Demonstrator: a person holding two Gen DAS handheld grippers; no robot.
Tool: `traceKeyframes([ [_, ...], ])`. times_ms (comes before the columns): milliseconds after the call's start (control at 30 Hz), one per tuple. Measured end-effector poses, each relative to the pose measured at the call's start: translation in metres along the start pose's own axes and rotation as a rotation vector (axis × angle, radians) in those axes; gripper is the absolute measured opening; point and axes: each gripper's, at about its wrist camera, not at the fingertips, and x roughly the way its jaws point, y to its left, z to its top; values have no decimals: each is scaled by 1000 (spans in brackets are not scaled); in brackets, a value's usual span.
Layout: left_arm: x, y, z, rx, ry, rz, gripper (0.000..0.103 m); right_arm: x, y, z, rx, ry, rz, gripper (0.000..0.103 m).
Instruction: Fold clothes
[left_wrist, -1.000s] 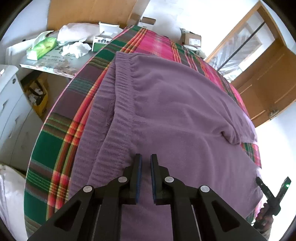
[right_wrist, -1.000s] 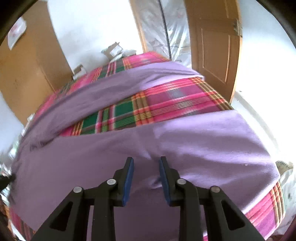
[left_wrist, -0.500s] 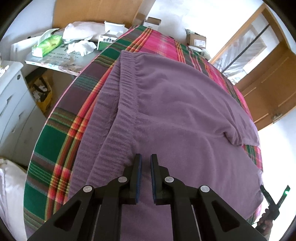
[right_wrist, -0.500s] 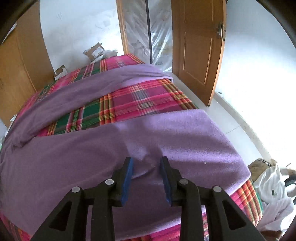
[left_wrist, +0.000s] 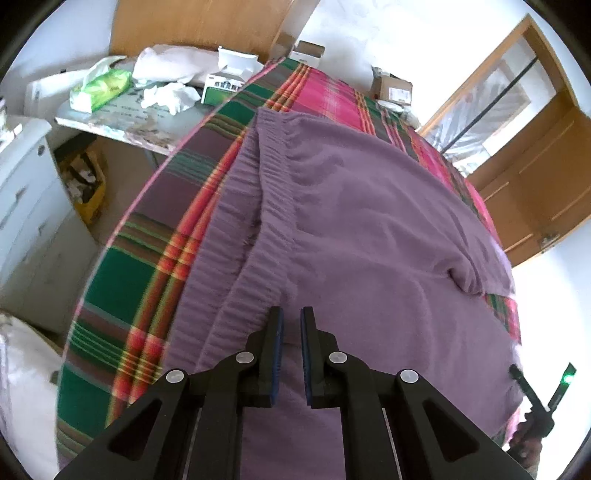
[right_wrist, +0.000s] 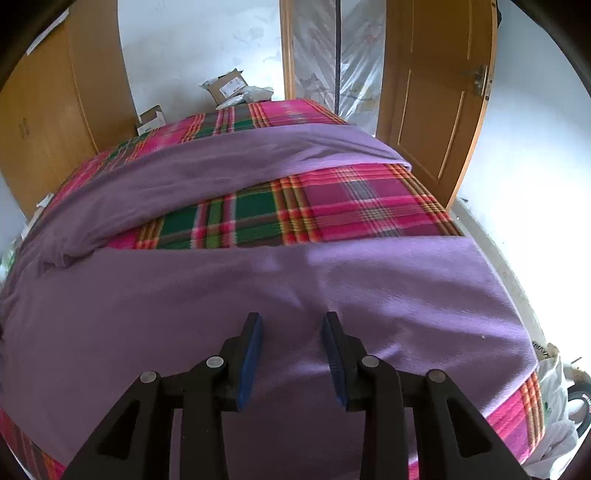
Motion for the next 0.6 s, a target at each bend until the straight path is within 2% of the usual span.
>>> traceKeyframes([
  [233, 2, -16, 7, 83, -36, 111, 9, 3, 61, 7, -118, -5, 128, 34],
  [433, 8, -18, 10, 68, -59, 124, 9, 13, 122, 3, -279, 14, 180, 37],
  [600, 10, -26, 12, 109, -89, 153, 9, 14, 143, 7, -318, 20, 232, 37],
])
